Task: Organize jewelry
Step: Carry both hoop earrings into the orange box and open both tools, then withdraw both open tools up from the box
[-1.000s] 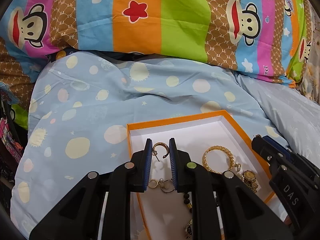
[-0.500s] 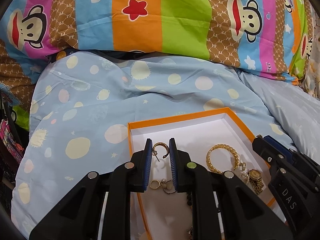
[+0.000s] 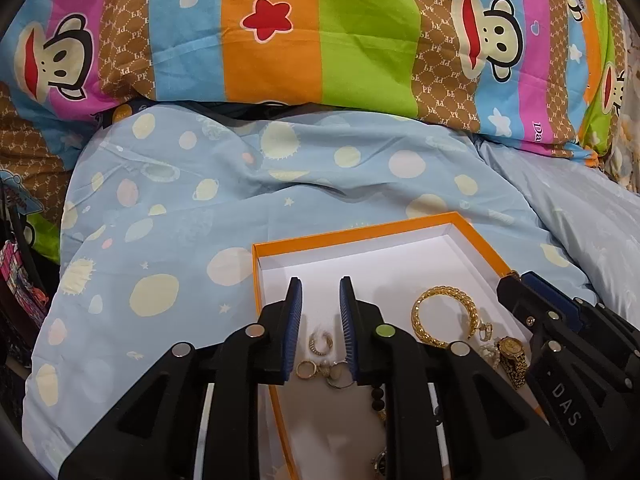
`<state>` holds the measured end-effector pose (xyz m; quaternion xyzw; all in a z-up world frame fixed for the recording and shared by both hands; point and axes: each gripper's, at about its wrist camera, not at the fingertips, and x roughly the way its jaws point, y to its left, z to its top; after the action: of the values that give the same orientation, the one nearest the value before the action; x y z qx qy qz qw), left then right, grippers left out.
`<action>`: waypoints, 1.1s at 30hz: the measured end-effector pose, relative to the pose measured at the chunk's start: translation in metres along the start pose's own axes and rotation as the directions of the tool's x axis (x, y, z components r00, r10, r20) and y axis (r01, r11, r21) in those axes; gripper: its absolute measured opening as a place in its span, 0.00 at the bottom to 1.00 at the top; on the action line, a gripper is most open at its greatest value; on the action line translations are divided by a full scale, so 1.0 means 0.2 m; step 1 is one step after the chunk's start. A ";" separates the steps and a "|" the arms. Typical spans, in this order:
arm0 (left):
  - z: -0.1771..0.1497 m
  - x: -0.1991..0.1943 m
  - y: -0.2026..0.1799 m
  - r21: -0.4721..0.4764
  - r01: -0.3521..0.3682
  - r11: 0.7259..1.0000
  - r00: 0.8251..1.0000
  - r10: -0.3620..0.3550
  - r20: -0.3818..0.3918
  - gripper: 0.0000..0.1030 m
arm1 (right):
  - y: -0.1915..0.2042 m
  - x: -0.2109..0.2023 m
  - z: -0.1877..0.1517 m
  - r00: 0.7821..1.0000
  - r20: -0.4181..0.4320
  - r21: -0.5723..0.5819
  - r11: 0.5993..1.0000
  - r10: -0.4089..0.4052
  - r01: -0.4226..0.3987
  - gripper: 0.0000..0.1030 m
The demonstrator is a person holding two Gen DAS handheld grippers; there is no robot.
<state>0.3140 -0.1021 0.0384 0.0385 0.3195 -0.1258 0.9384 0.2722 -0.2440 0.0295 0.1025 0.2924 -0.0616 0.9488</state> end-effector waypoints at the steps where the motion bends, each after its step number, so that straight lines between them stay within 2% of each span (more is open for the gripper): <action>1: 0.00 0.00 0.00 -0.001 -0.001 1.000 1.000 0.001 0.001 0.24 | 0.00 0.00 0.00 1.000 0.002 -0.001 1.000 -0.001 0.001 0.19; 5: 0.00 0.00 0.00 -0.001 -0.009 1.000 1.000 0.009 0.008 0.33 | 0.01 0.00 0.00 1.000 0.005 -0.005 1.000 -0.003 0.003 0.22; 23: -0.01 0.01 -0.01 0.002 -0.018 1.000 1.000 0.018 -0.001 0.33 | 0.00 -0.01 0.00 1.000 0.011 -0.001 1.000 0.001 -0.001 0.23; 33: -0.11 -0.08 -0.07 0.068 -0.023 0.997 0.999 0.025 -0.021 0.33 | -0.06 -0.11 -0.08 1.000 -0.009 0.009 1.000 -0.023 0.023 0.23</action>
<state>0.2853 -0.1086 0.0308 0.0757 0.3246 -0.1250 0.9345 0.2430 -0.2496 0.0269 0.1037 0.2973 -0.0732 0.9463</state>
